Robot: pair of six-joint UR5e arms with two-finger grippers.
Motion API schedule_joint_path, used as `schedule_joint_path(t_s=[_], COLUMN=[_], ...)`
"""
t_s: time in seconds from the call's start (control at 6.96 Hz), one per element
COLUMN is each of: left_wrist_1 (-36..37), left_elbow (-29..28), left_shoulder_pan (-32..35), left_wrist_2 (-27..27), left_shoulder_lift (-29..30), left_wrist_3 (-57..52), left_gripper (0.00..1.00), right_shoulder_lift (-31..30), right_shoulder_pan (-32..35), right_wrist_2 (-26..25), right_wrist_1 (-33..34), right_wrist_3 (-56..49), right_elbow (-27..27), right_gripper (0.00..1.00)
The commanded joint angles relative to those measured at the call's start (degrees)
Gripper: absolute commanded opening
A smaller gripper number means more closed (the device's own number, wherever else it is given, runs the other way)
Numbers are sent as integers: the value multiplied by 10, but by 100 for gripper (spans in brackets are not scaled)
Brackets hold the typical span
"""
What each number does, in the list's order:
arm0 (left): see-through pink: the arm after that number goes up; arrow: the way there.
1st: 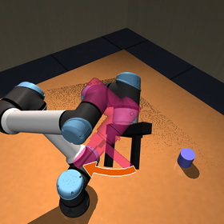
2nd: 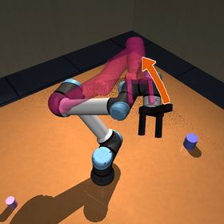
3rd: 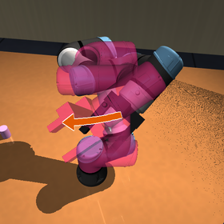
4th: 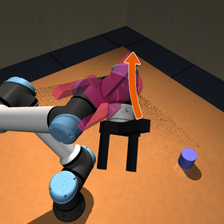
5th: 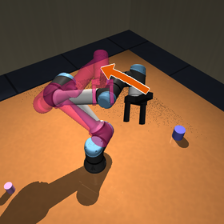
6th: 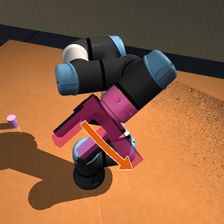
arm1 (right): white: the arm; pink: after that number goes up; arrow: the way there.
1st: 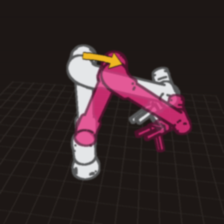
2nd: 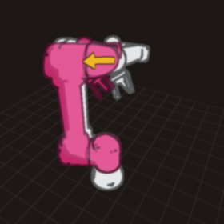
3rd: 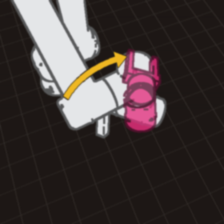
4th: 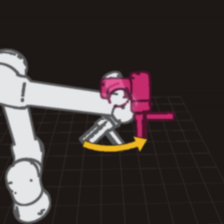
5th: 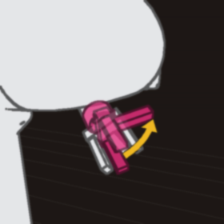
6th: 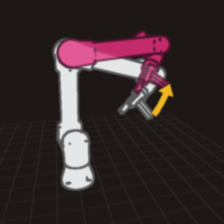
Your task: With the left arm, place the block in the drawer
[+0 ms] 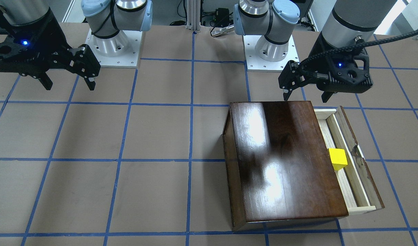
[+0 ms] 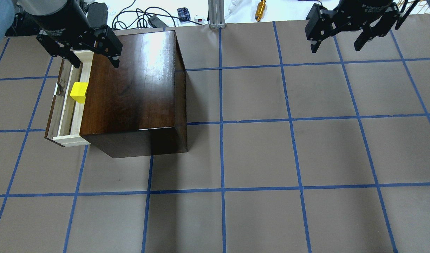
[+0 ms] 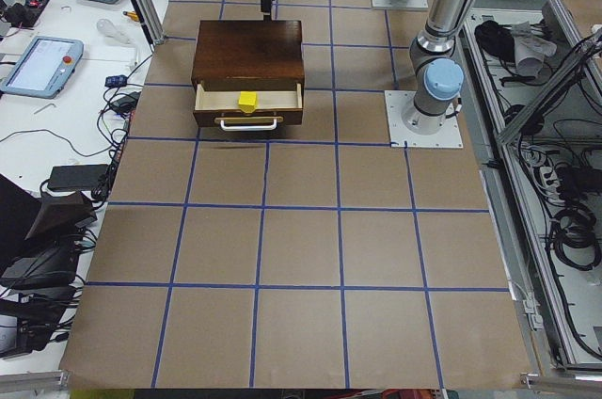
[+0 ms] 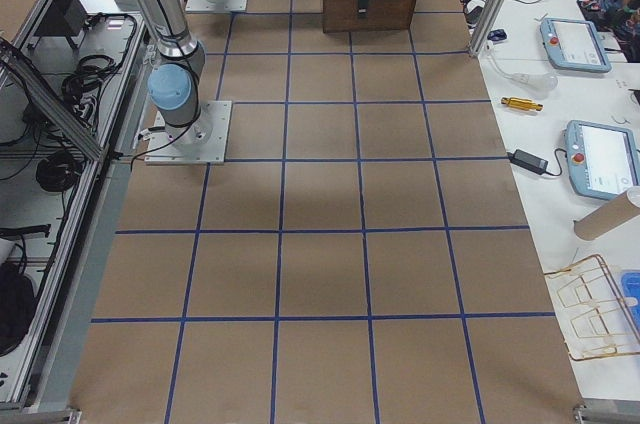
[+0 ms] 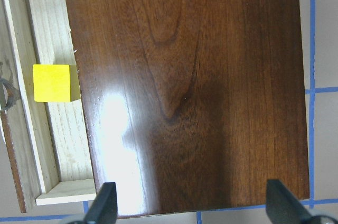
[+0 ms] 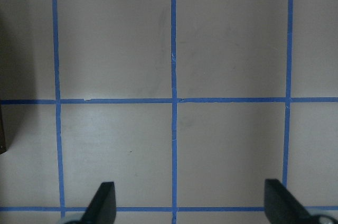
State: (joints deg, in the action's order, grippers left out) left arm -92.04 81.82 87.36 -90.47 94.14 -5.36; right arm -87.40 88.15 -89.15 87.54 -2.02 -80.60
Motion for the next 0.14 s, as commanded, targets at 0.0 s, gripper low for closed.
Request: schedule_joint_path(t_s=[0.0], left_wrist_1=[-1], left_elbow=[1], left_shoulder_pan=[0], left_wrist_2=[0], left_shoulder_lift=[0], left_wrist_3=[0], left_gripper=[100], right_shoulder_lift=[0], right_shoulder_pan=[0], right_wrist_2=[0], right_wrist_1=[0], right_wrist_3=[0], right_elbow=[0], right_gripper=[100])
